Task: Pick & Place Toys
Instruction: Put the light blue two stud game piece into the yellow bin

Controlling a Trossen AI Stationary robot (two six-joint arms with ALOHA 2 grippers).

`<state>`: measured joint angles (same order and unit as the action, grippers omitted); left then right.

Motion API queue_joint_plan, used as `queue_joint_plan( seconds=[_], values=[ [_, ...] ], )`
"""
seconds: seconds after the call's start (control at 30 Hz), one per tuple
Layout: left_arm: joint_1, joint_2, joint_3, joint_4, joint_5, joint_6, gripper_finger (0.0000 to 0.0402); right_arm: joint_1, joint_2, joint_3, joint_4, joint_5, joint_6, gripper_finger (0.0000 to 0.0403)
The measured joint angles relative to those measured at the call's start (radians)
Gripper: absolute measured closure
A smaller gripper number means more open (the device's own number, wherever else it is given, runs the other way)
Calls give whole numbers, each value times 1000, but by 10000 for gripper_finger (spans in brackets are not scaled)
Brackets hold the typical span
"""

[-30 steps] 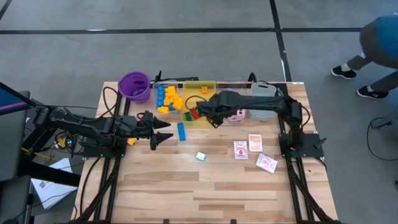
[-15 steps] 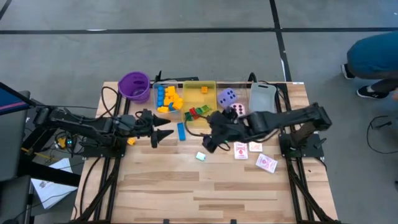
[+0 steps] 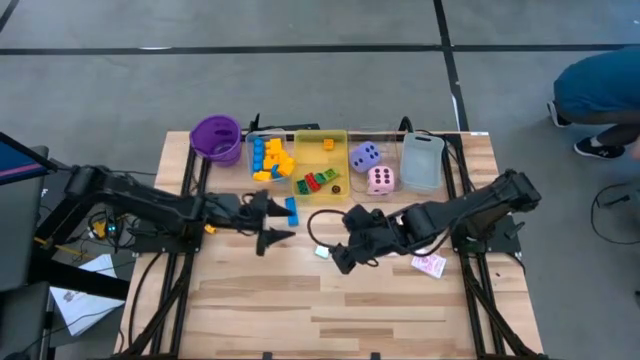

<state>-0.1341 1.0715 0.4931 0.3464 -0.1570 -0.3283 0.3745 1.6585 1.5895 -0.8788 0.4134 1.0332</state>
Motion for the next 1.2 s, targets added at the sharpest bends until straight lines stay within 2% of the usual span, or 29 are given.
queue_joint_plan(
  seconds=[0.2, 0.33, 0.43, 0.77, 1.2],
  values=[
    [0, 224, 0, 166, 158, 106, 105, 14, -1, -5, -1, -4, 104, 19],
    [0, 369, 0, 211, 182, 226, 105, 11, -1, -5, 0, -4, 121, 19],
    [1, 445, 0, 234, 181, 259, 105, 9, -1, -5, 0, -29, 122, 19],
    [1, 576, 3, 369, 181, 339, 105, 1, -1, -5, -3, -49, 119, 19],
    [1, 706, 114, 465, 195, 350, 105, -12, -1, -5, -3, -49, 108, 19]
  ],
)
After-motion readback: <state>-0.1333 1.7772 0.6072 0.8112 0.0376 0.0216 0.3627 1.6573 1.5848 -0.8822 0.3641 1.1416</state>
